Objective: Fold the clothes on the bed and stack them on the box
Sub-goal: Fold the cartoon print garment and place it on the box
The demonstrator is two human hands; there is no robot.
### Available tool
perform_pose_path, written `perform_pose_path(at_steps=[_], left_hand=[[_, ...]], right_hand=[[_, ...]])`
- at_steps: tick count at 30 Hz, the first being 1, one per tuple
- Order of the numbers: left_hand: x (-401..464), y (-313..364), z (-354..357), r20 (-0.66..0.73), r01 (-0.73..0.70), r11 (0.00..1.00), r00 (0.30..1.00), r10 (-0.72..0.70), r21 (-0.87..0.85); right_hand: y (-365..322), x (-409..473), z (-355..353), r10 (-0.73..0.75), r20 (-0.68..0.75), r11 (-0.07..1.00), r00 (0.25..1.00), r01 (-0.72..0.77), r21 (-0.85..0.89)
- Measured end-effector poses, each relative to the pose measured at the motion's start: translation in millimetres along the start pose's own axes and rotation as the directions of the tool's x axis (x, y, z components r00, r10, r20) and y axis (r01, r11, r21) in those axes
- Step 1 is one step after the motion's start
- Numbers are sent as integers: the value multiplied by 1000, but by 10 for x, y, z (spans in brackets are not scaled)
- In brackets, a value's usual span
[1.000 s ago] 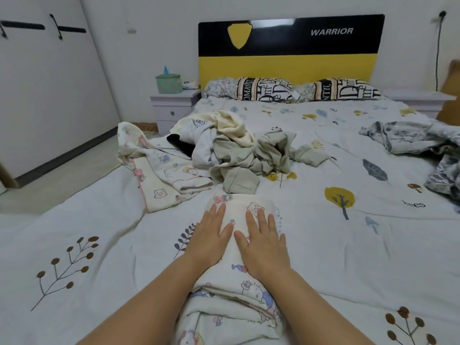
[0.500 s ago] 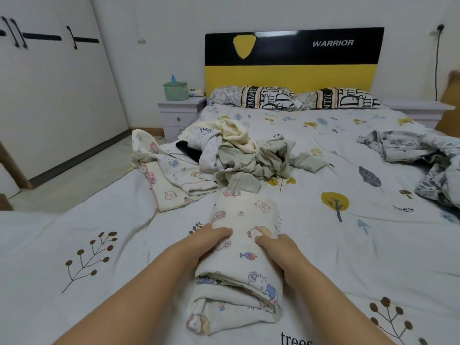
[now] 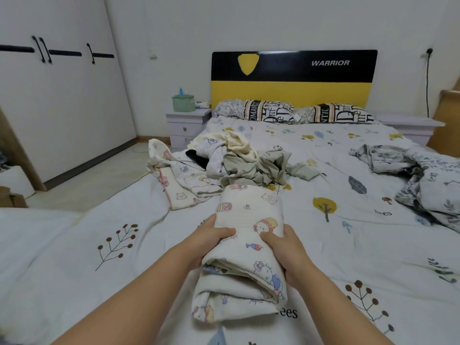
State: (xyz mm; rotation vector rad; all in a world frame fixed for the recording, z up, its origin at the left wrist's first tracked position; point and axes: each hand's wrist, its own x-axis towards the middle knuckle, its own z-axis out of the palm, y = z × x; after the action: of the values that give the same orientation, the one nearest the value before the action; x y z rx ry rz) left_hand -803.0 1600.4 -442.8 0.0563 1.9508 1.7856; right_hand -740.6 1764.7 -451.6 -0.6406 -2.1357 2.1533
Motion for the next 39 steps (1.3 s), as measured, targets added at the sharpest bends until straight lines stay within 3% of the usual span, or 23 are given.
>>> perform_pose_path(at_steps=[12,24,32,39], left_hand=[[-1046,362,-183,-79,-143,985,985,151,92],[-1792,513,-731,-130,-182,977,972,196,113],[-1984,442,-1506,-183,-197,975,960,212,99],[-2433,365,-2533,-339,-206,977,916,214,59]], right_hand=[[-480,-911,201,-119,46,993,992,120,-16],[-706,-1465,773,-159,155,987,975,152,55],[-807,-1544,1561,-184,195,983,964,182,24],[-880,-1675,2730,-160,310,985,937,172,-10]])
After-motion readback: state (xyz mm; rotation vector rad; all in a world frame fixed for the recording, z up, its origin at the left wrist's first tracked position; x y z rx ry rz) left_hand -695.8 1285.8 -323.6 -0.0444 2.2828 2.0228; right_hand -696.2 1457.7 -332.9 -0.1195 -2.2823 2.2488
